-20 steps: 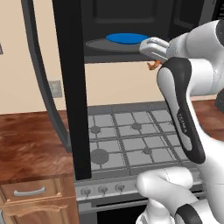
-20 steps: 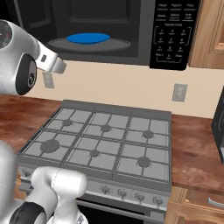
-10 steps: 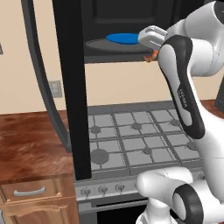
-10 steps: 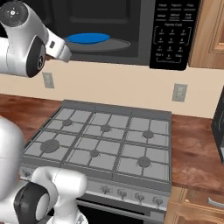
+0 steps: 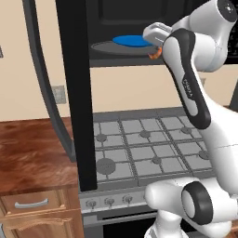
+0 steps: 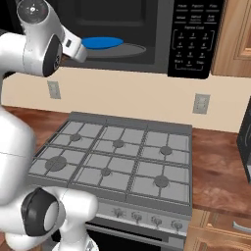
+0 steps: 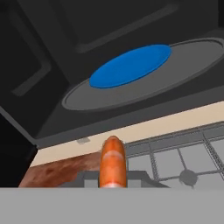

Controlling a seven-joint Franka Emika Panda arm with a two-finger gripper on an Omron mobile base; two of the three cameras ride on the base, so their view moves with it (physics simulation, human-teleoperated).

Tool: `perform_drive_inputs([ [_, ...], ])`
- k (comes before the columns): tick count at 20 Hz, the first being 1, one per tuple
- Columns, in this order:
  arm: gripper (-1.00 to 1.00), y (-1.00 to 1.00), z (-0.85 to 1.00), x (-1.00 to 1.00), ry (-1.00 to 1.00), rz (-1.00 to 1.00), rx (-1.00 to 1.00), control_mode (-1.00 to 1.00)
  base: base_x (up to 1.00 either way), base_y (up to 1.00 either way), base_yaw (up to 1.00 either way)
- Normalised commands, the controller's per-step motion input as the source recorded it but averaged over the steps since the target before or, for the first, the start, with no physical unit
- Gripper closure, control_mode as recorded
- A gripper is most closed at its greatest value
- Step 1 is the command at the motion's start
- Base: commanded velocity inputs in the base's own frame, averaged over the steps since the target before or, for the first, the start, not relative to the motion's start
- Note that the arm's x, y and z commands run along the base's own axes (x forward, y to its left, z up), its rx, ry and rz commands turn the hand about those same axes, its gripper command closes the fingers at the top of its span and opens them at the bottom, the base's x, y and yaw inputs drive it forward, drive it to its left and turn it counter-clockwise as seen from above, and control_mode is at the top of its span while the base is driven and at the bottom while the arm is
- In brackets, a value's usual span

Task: Transport the shrimp from the fridge to the microwave and turn on the microwave.

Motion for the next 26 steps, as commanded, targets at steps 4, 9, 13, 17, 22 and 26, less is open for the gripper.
perform_drive_inputs([
  [4,1.00,0.00,0.11,0.36,0.00,0.00,0.00,-1.00,0.00,0.00,0.00],
  [9,1.00,-0.06,0.03,0.33,-0.08,0.00,0.00,-1.00,0.00,0.00,0.00],
  [13,1.00,-0.01,0.00,0.35,-0.03,0.01,-0.01,-1.00,0.00,0.00,0.00],
  [17,1.00,-0.01,0.00,0.42,0.00,0.05,-0.02,-1.00,0.00,0.00,0.00],
  [22,1.00,0.00,0.01,0.46,0.00,0.06,-0.03,-1.00,0.00,0.00,0.00],
  [26,1.00,0.00,0.15,0.40,0.02,0.04,-0.02,-1.00,0.00,0.00,0.00],
])
